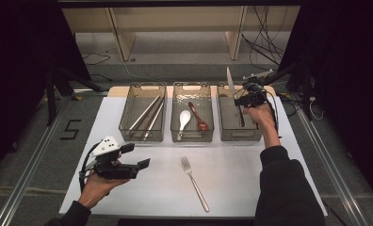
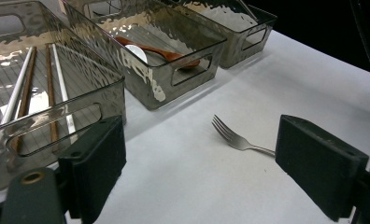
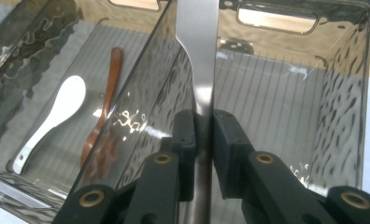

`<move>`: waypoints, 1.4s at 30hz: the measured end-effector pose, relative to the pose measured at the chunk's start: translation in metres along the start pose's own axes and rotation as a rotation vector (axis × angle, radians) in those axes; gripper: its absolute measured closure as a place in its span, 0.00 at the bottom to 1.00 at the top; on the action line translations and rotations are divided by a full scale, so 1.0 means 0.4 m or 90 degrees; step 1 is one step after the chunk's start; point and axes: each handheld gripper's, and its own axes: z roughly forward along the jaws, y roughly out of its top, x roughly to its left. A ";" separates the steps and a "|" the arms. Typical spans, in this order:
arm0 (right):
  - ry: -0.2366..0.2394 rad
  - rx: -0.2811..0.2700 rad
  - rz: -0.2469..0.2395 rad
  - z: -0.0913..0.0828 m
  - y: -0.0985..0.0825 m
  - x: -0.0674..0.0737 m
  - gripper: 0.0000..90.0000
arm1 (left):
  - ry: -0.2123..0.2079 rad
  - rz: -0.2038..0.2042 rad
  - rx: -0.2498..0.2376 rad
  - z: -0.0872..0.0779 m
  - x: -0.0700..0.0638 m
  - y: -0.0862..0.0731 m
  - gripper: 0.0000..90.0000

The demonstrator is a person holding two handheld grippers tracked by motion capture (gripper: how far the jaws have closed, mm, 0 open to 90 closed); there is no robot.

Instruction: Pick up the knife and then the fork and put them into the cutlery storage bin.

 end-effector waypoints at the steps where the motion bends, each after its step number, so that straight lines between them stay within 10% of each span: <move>1: -0.001 0.001 -0.002 0.002 0.000 0.000 0.89 | 0.000 0.001 0.001 0.000 0.000 0.000 0.18; 25: -0.011 0.037 0.015 0.052 -0.020 0.010 0.88 | -0.002 0.004 0.002 0.000 -0.001 0.000 0.18; 28: 0.000 0.013 0.033 0.048 -0.021 0.010 0.75 | -0.002 0.001 0.000 0.000 0.000 -0.001 0.18; 42: 0.066 -0.023 -0.112 -0.044 -0.064 0.137 0.45 | -0.001 0.003 0.006 0.000 0.002 -0.002 0.18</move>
